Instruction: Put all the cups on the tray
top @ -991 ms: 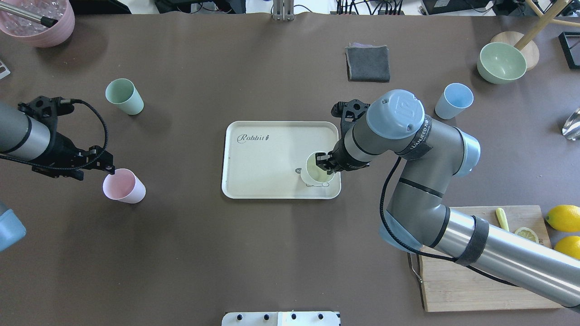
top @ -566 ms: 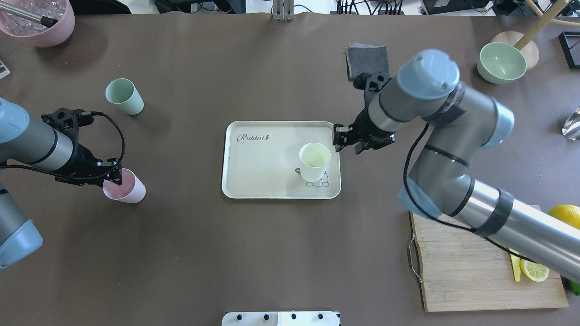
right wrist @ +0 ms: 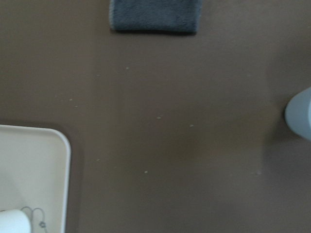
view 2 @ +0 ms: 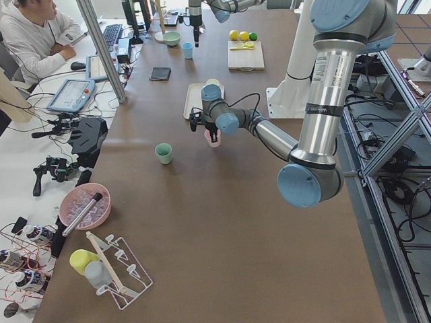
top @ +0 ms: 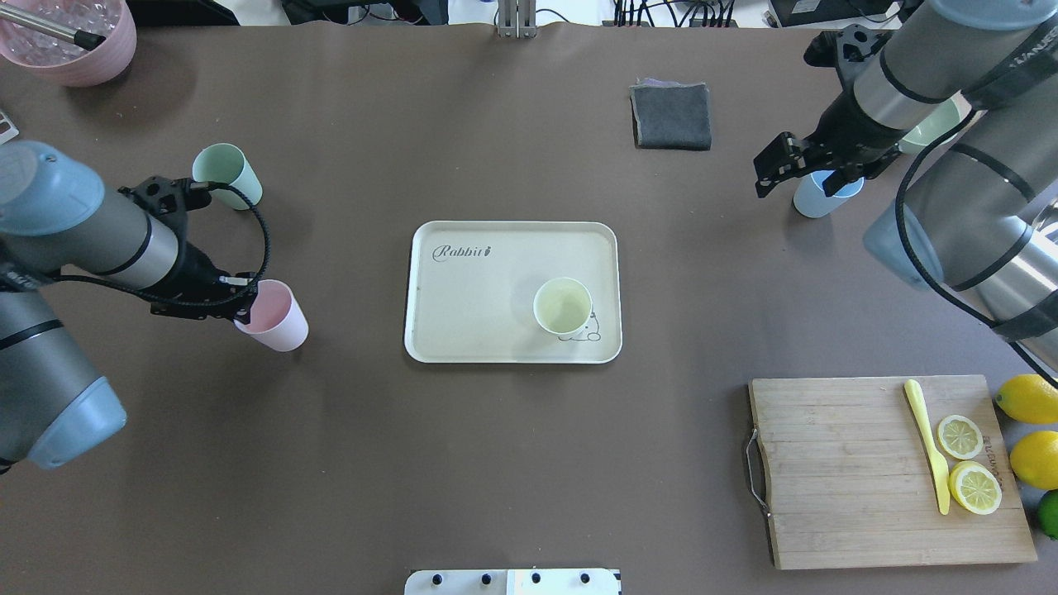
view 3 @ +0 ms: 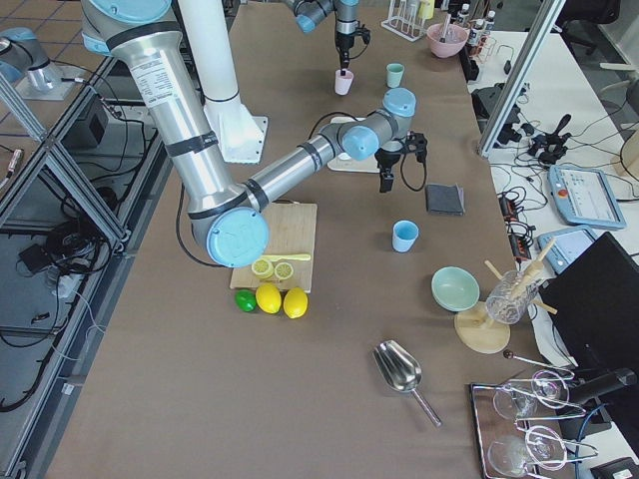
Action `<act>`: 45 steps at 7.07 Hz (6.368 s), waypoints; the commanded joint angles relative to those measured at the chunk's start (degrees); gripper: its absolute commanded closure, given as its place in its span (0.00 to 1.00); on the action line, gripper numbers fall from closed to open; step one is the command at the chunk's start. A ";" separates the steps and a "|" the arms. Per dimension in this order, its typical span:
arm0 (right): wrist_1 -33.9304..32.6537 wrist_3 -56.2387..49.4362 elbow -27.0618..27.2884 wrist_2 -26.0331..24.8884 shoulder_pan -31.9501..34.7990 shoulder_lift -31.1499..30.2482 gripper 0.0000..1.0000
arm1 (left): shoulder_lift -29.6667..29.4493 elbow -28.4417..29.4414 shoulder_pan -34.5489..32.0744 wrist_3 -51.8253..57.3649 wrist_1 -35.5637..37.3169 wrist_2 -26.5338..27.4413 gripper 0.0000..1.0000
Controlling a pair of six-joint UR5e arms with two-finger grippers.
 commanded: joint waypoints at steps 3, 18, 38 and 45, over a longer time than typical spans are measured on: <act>0.10 -15.28 -13.08 -0.30 6.69 0.26 0.00 | -21.67 11.27 1.99 -11.19 8.74 0.45 1.00; 8.71 23.76 -17.68 0.69 -10.67 18.43 1.00 | -9.83 23.01 -19.44 29.48 1.27 -3.21 0.01; 9.68 3.51 -5.83 2.95 3.70 -0.43 0.00 | -30.16 23.06 -1.57 -2.57 8.58 -0.40 0.02; 0.03 -28.11 -2.91 3.39 18.45 -13.01 0.00 | 3.92 4.71 -32.75 62.15 17.18 -1.92 0.02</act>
